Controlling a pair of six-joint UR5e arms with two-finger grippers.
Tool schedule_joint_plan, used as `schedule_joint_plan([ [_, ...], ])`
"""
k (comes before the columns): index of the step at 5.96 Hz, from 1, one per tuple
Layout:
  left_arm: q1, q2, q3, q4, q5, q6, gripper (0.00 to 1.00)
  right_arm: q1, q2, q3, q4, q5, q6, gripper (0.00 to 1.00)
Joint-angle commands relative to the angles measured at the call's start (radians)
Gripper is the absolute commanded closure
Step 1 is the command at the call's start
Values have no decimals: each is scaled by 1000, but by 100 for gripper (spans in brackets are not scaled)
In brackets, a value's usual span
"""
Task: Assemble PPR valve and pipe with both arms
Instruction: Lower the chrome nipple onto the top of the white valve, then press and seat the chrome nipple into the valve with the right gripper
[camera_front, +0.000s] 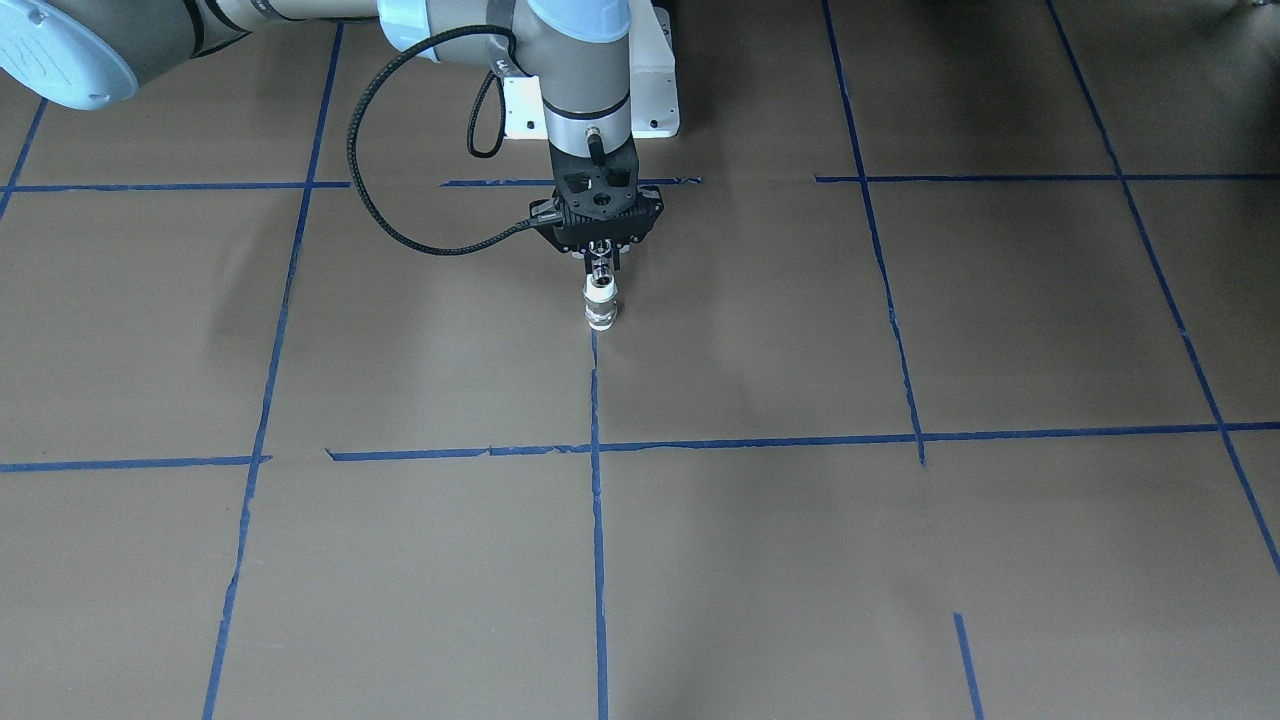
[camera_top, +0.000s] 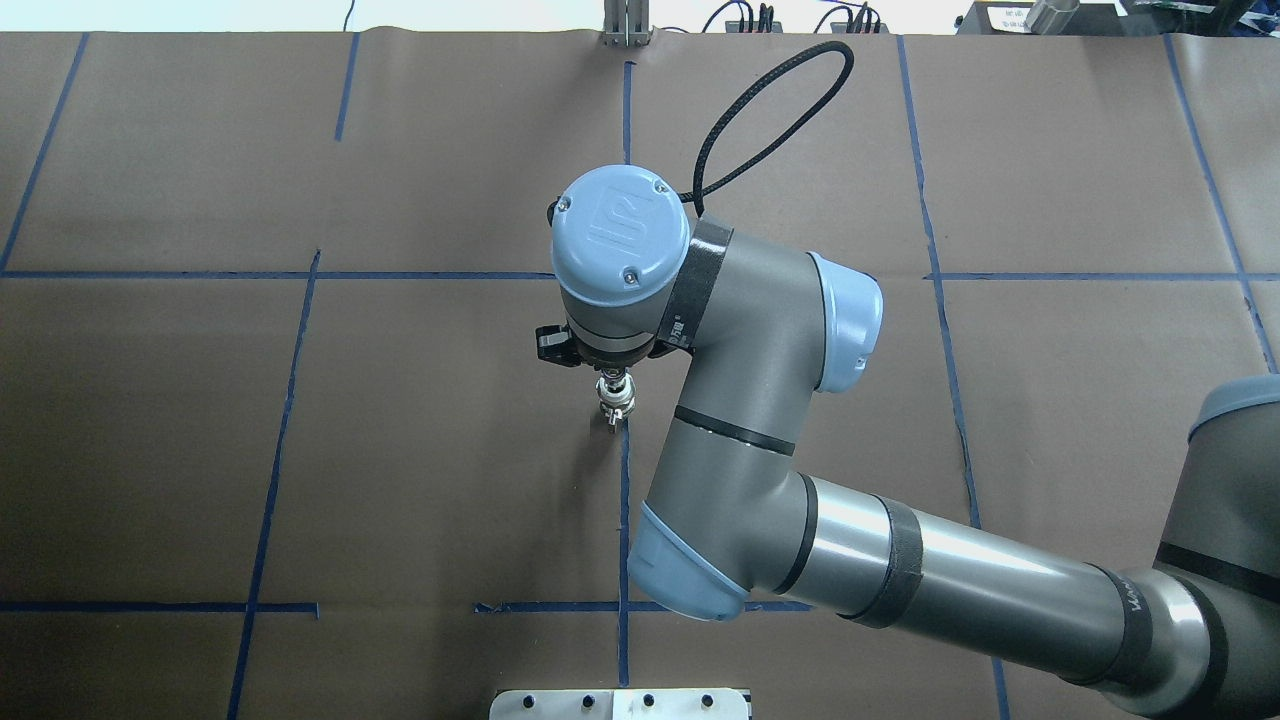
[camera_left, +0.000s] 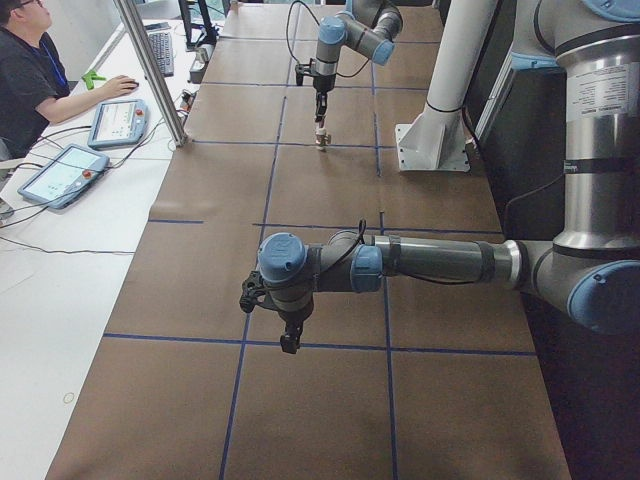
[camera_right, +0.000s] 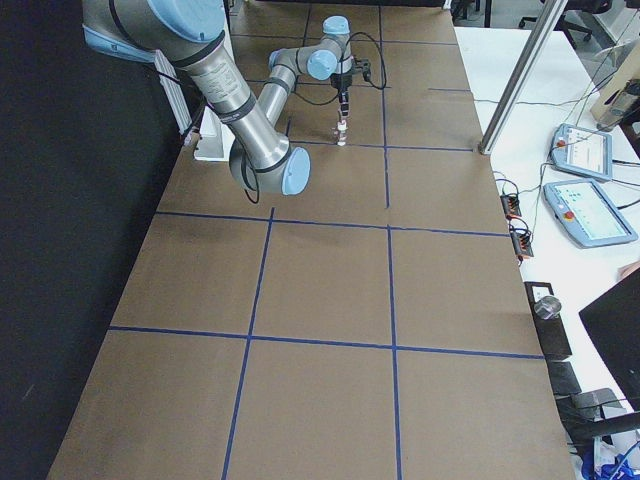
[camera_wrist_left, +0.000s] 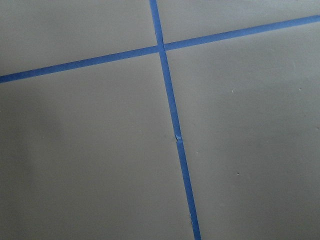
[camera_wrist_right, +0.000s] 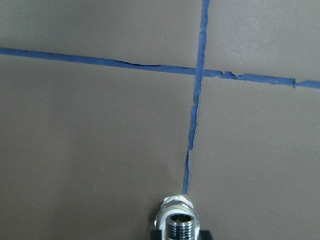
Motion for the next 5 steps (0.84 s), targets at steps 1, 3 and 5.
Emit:
schedule_joint_plan([
  [1, 0, 0, 0, 0, 0, 0, 0, -3, -7, 0, 0, -7, -2, 100],
  [3, 0, 0, 0, 0, 0, 0, 0, -4, -1, 0, 1, -7, -2, 100],
  [5, 0, 0, 2, 0, 0, 0, 0, -14, -2, -2, 1, -22, -4, 100],
])
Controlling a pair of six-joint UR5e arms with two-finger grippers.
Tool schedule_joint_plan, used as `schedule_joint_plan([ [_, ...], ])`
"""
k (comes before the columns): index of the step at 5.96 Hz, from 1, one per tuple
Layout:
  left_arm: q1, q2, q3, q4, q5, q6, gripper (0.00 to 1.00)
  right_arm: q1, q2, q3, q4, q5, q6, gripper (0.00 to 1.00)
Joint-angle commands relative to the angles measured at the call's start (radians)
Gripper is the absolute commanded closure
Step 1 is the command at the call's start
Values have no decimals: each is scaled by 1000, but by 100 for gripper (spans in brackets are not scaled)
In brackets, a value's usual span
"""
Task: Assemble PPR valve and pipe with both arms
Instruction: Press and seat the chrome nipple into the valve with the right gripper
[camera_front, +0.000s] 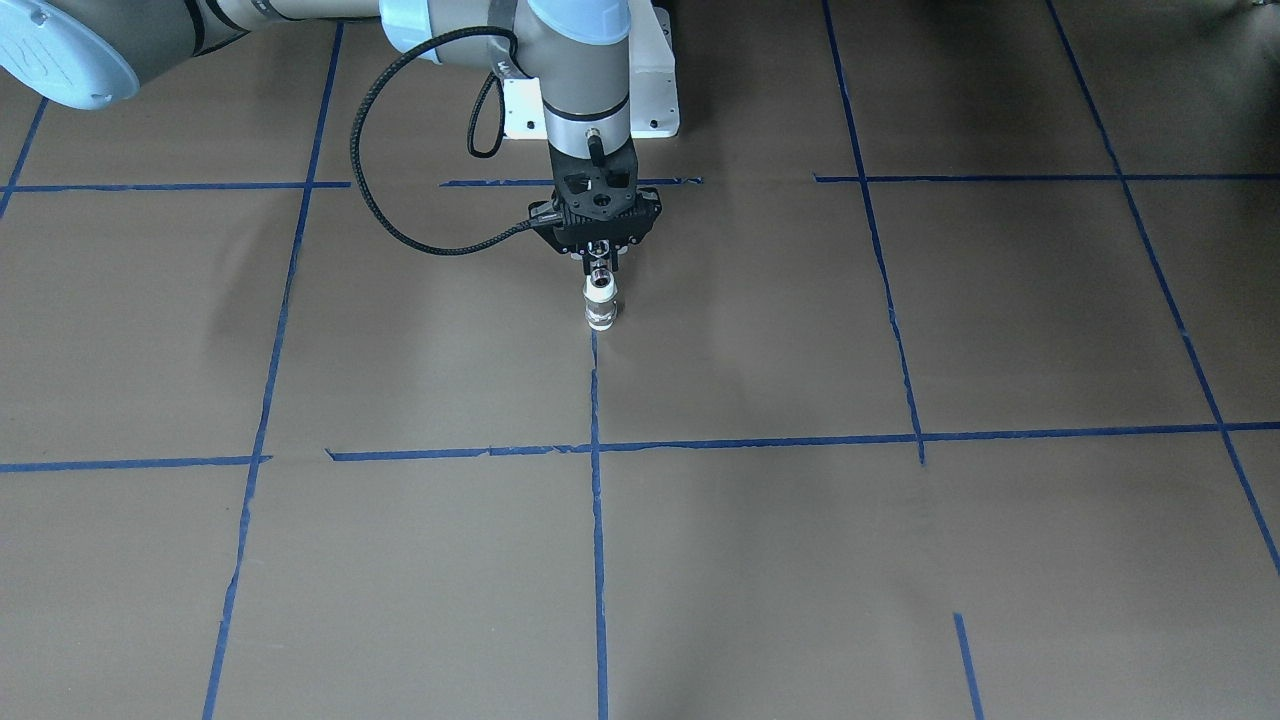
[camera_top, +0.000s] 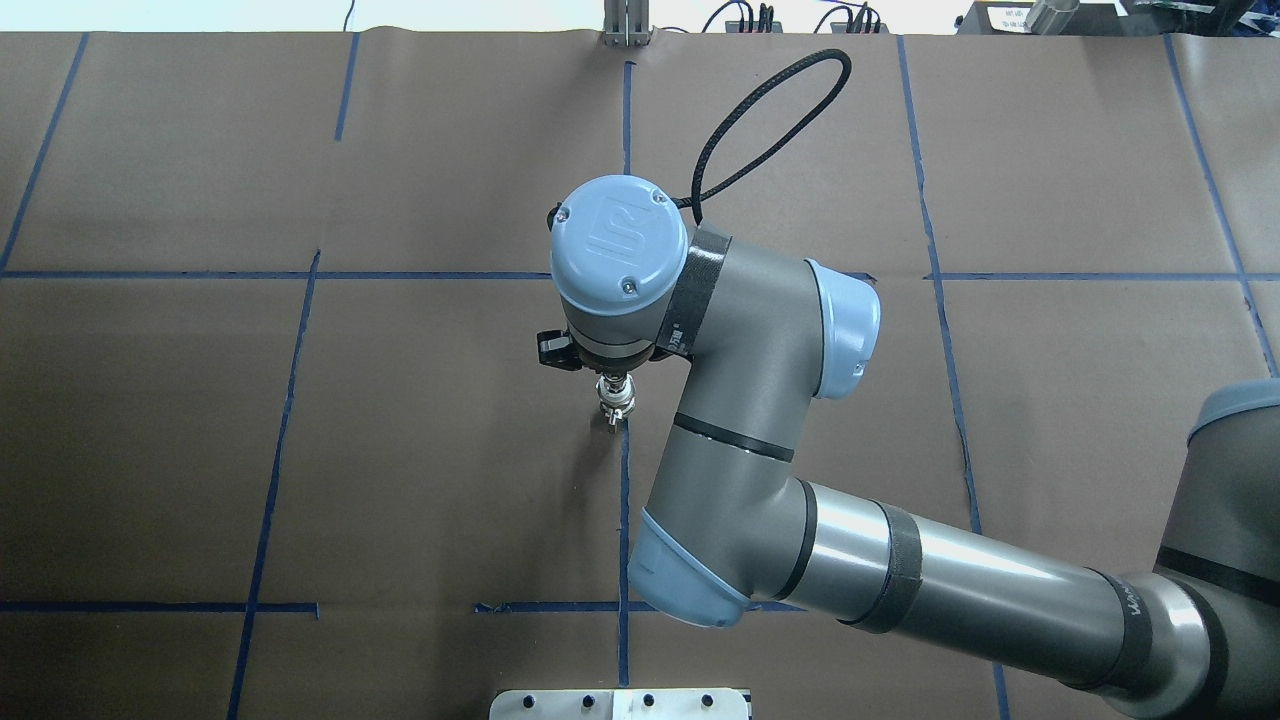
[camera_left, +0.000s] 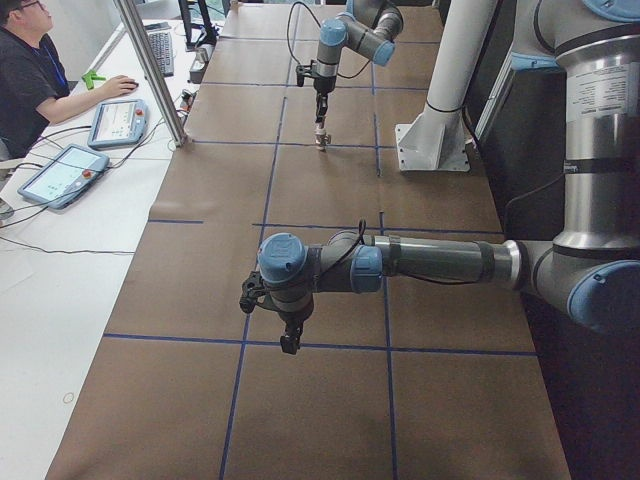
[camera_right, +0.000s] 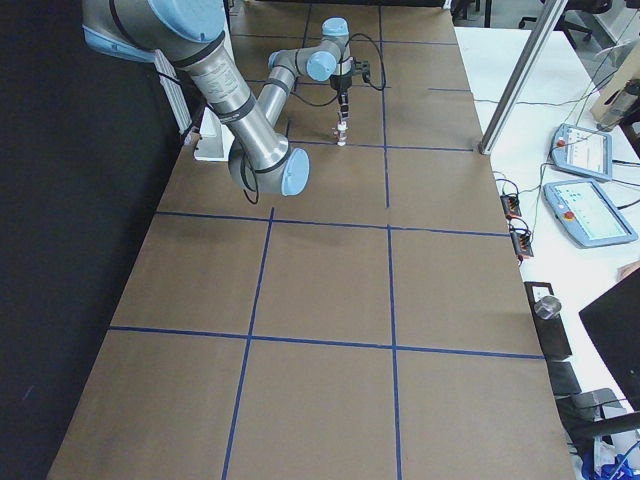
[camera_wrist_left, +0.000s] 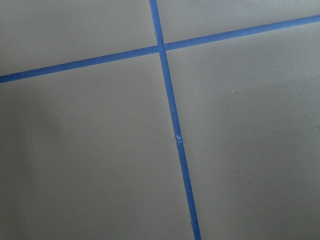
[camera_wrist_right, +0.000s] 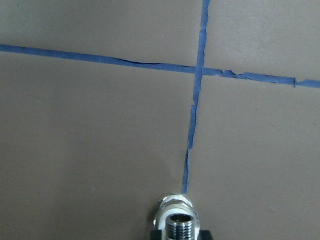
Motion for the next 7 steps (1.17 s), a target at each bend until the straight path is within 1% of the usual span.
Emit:
schedule_joint_plan([
  [1, 0, 0, 1, 0, 0, 0, 0, -8, -1, -10, 0, -12, -1, 100],
  [7, 0, 0, 4, 0, 0, 2, 0, -16, -4, -27, 5, -22, -16, 100],
])
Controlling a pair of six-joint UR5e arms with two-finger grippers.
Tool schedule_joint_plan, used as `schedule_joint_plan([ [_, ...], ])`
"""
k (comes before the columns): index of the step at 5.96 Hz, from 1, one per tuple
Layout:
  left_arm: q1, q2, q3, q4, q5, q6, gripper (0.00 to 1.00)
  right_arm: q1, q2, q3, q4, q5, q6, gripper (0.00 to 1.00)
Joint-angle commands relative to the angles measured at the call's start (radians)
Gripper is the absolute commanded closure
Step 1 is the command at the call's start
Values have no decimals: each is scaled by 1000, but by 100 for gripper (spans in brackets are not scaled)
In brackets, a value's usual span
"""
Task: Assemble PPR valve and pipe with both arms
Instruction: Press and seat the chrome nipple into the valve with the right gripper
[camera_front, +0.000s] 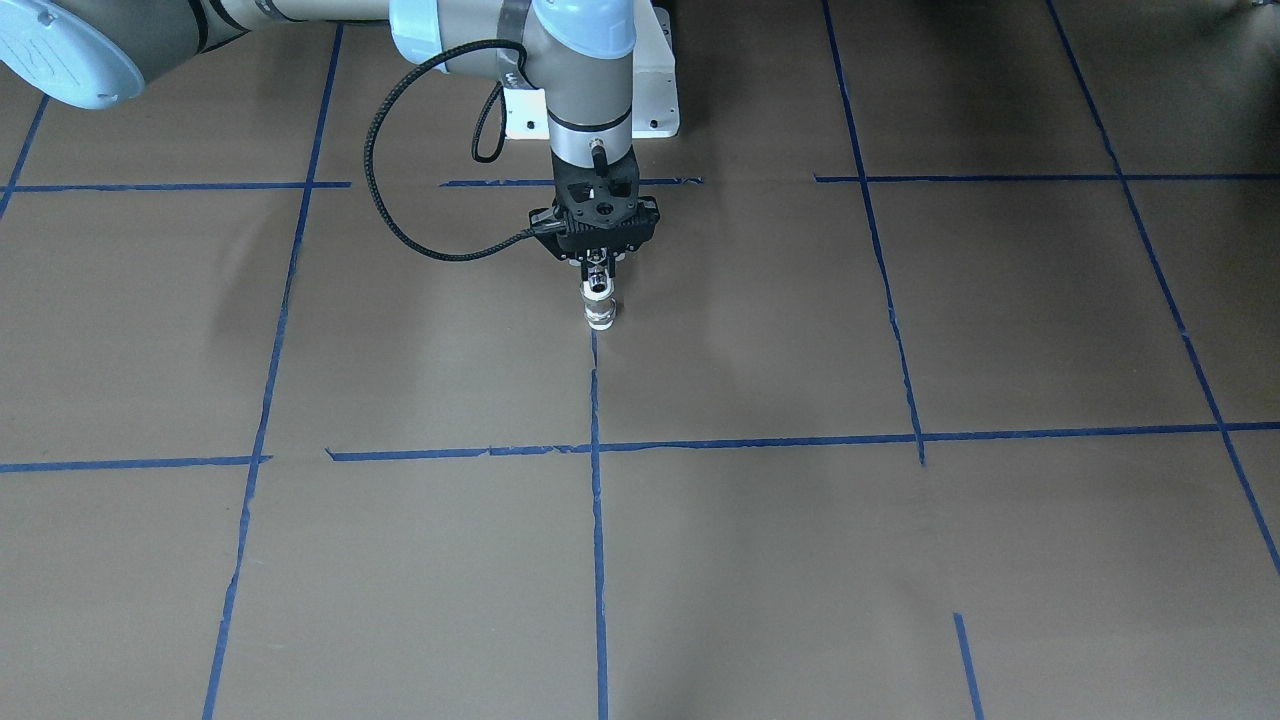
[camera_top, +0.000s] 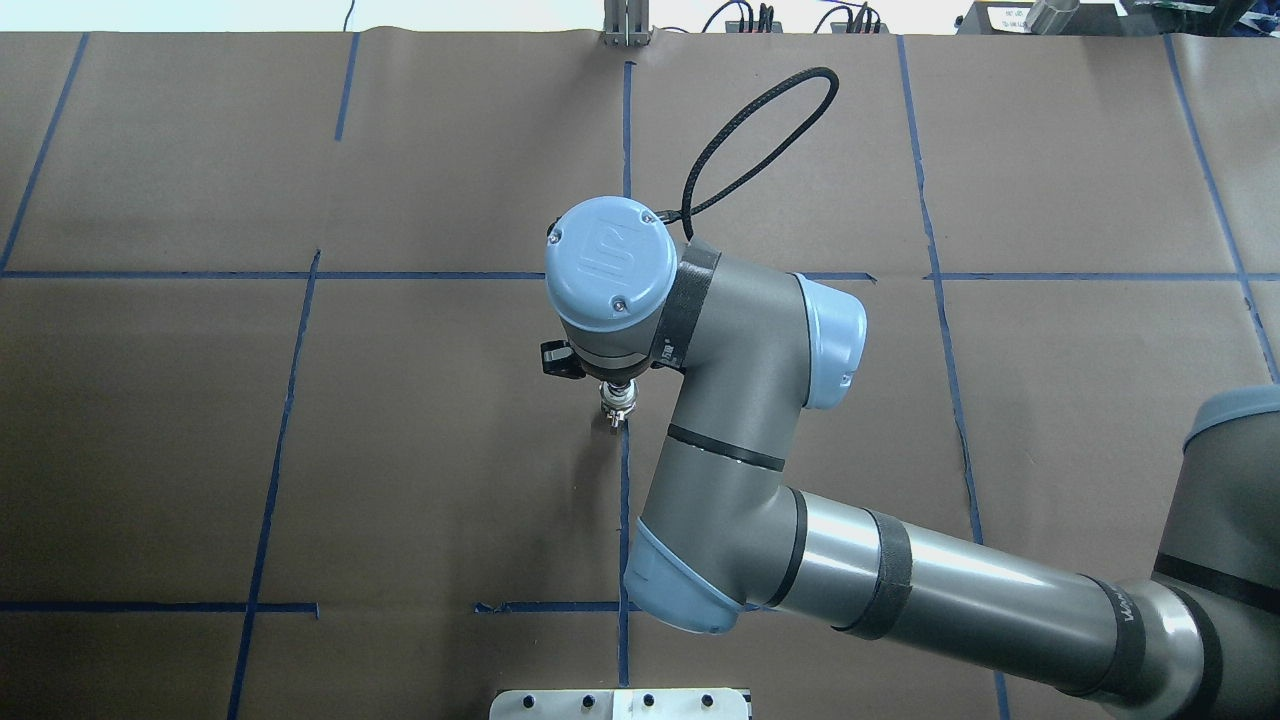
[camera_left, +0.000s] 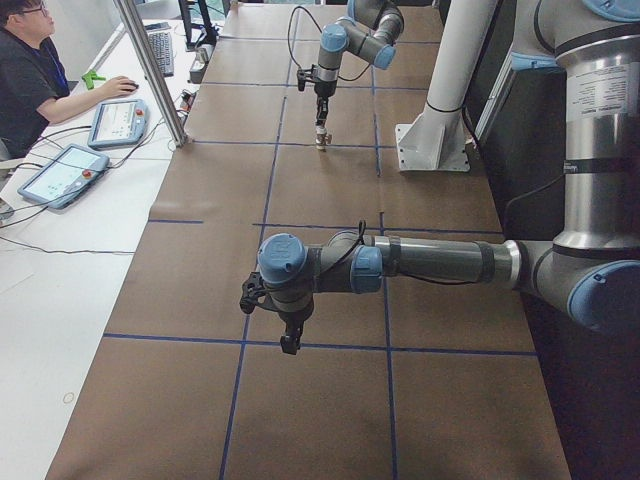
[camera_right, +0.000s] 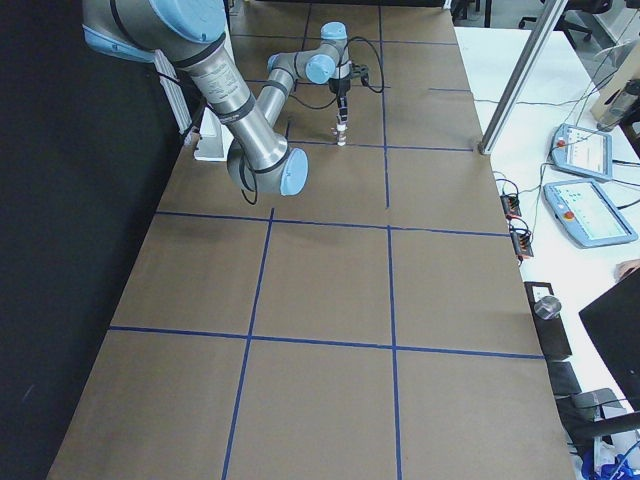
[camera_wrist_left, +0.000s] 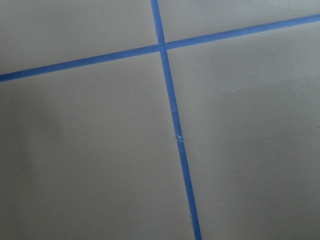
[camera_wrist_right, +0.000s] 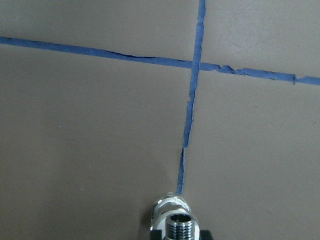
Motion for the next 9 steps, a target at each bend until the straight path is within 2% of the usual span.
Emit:
schedule_joint_plan([
  [1, 0, 0, 3, 0, 0, 0, 0, -4, -1, -5, 1, -5, -8, 100],
  [3, 0, 0, 6, 0, 0, 2, 0, -5, 0, -8, 3, -7, -29, 98],
  [4, 0, -2, 6, 0, 0, 2, 0, -5, 0, -8, 1, -8, -61, 84],
  [7, 0, -2, 12, 0, 0, 3, 0, -5, -1, -8, 3, -7, -73, 78],
  [9, 0, -2, 12, 0, -2, 2, 0, -5, -3, -8, 3, -7, -73, 70],
])
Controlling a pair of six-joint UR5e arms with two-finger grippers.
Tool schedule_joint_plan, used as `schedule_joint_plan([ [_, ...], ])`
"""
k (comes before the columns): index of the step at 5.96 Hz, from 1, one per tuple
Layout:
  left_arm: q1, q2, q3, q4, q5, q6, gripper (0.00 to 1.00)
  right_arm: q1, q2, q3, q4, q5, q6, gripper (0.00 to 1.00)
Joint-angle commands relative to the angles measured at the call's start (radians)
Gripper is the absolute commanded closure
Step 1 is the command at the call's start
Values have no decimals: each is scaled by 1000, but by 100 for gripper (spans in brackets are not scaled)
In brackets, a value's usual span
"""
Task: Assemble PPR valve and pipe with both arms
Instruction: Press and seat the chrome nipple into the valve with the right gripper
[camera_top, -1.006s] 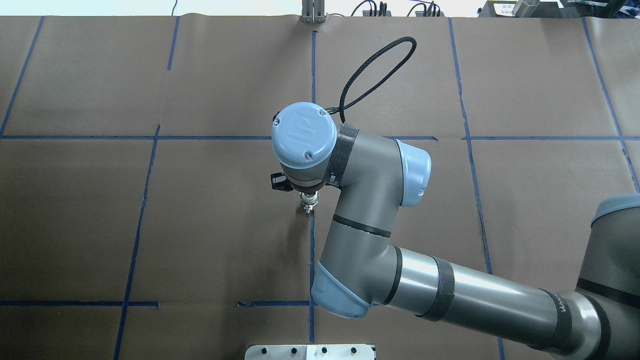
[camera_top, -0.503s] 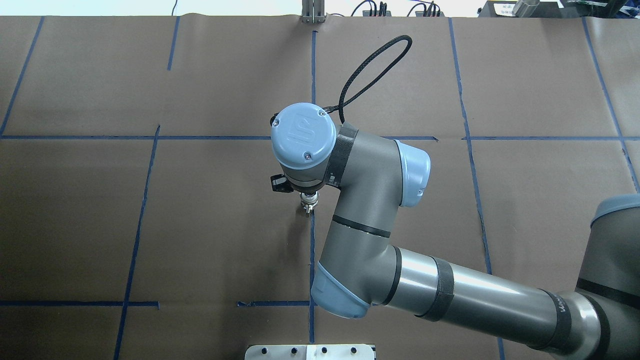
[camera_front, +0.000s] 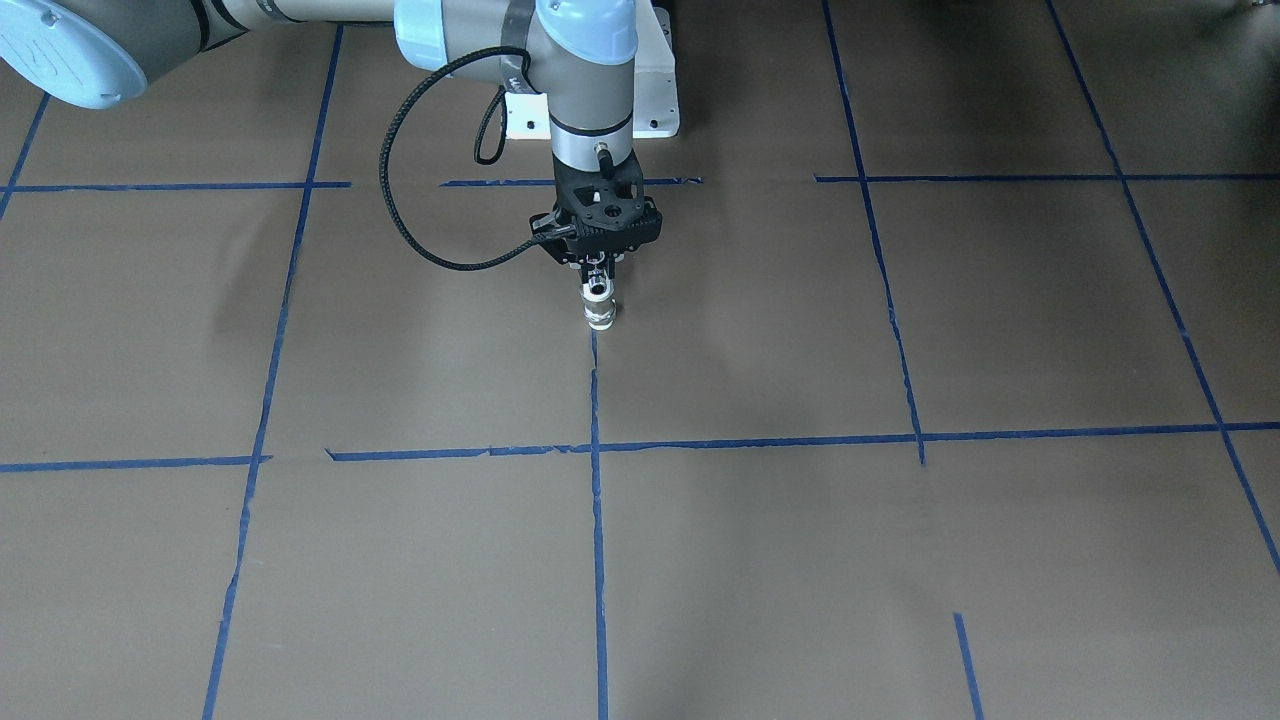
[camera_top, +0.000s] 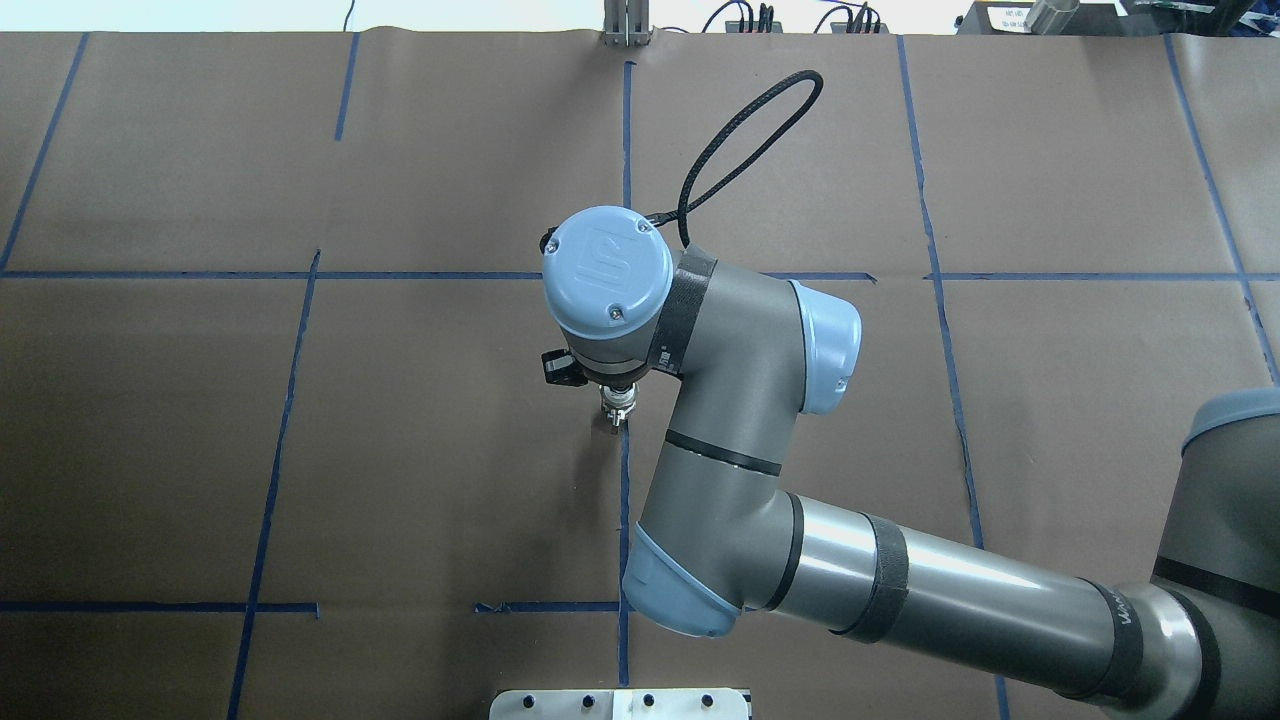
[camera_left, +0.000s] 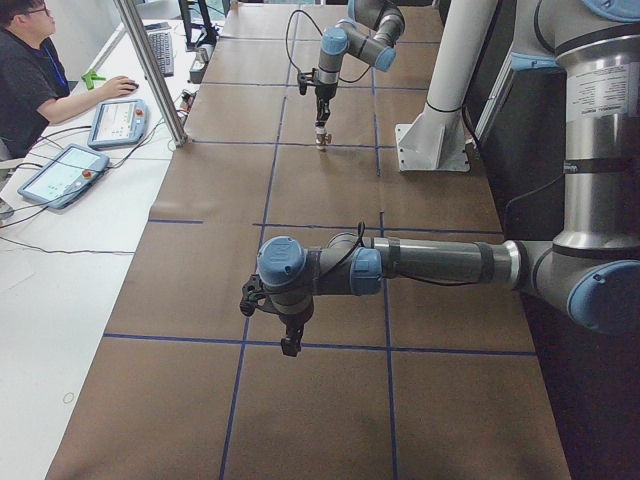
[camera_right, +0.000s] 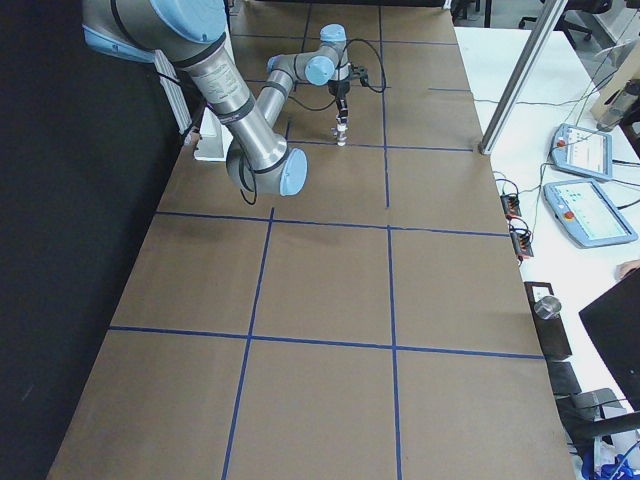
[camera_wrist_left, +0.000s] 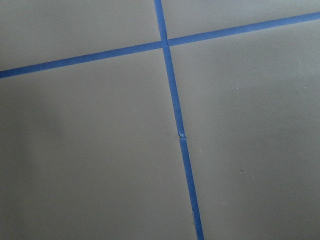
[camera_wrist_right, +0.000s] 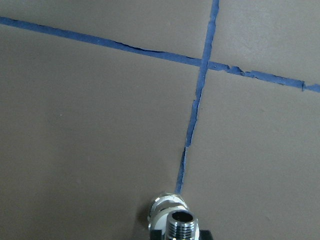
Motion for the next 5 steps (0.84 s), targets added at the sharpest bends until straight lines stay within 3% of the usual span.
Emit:
schedule_joint_plan([
  [1, 0, 0, 0, 1, 0, 1, 0, 0, 0, 0, 1, 0, -2, 65],
  [2, 0, 0, 0, 1, 0, -1, 0, 0, -1, 2, -1, 0, 0, 59],
  [4, 0, 0, 0, 1, 0, -1, 0, 0, -1, 3, 1, 0, -2, 58],
  [5, 0, 0, 0, -1, 0, 1, 0, 0, 0, 5, 1, 0, 0, 25],
])
